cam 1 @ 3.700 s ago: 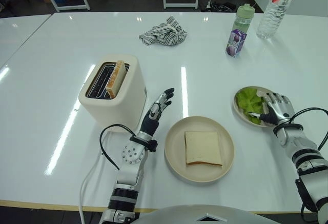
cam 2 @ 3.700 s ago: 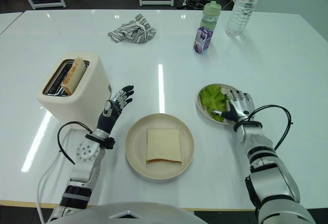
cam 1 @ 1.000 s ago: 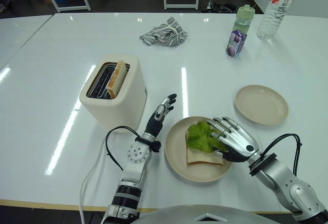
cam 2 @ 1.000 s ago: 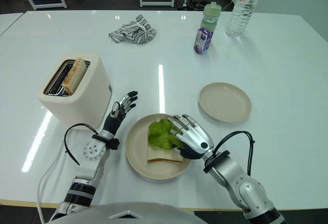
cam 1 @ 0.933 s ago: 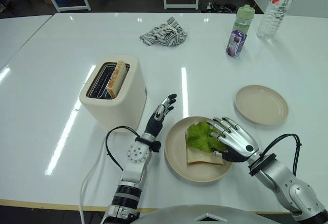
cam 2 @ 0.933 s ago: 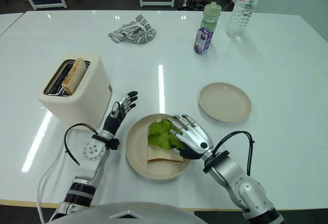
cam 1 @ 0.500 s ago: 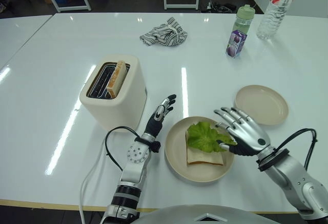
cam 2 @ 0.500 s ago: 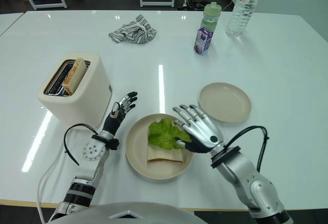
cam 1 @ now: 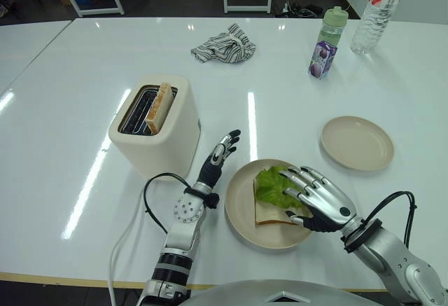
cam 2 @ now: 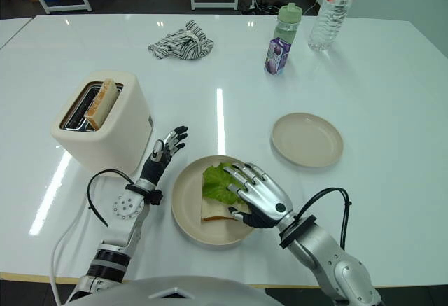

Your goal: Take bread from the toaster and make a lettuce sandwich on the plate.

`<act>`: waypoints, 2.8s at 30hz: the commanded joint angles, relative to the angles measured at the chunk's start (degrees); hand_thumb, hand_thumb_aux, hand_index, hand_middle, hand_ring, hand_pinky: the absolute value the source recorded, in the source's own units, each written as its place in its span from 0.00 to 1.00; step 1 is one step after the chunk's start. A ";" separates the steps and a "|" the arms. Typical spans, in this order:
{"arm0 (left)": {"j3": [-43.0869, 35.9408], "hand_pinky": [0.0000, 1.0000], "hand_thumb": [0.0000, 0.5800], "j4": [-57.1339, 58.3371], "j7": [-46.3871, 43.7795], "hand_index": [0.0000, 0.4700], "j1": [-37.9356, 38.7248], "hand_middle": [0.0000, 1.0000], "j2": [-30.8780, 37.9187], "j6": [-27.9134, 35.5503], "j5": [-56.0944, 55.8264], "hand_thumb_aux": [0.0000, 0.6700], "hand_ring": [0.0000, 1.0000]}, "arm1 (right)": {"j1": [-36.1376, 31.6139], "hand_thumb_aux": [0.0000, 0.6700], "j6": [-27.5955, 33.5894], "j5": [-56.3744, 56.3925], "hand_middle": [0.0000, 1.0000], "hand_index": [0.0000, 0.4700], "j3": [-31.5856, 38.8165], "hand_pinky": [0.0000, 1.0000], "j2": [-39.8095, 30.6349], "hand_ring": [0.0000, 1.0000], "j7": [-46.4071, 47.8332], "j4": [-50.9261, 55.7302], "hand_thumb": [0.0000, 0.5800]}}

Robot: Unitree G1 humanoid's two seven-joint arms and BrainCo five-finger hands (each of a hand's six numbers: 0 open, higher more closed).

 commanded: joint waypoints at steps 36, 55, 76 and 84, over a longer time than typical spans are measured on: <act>-0.51 0.00 0.00 -0.56 0.56 0.00 0.63 0.00 -0.09 2.05 0.52 0.00 0.00 | -6.64 1.00 3.23 -7.73 0.00 1.00 2.94 0.00 0.40 0.00 -7.39 4.56 1.00; -0.55 0.00 0.00 0.50 0.87 0.00 0.75 0.00 -0.54 1.91 1.21 0.00 0.00 | -4.68 1.00 2.43 -8.06 0.00 1.00 7.37 0.00 3.69 0.00 -4.93 3.77 1.00; -0.20 0.00 0.00 0.39 0.34 0.00 0.89 0.00 0.13 2.23 0.99 0.00 0.00 | -4.42 1.00 2.73 -8.73 0.00 1.00 5.91 0.00 1.16 0.00 -4.82 4.54 1.00; -0.25 0.00 0.00 0.79 0.43 0.00 0.82 0.00 0.11 2.24 1.06 0.00 0.00 | -3.60 0.54 1.84 -8.53 0.00 0.54 6.30 0.00 0.70 0.00 -4.21 4.38 0.79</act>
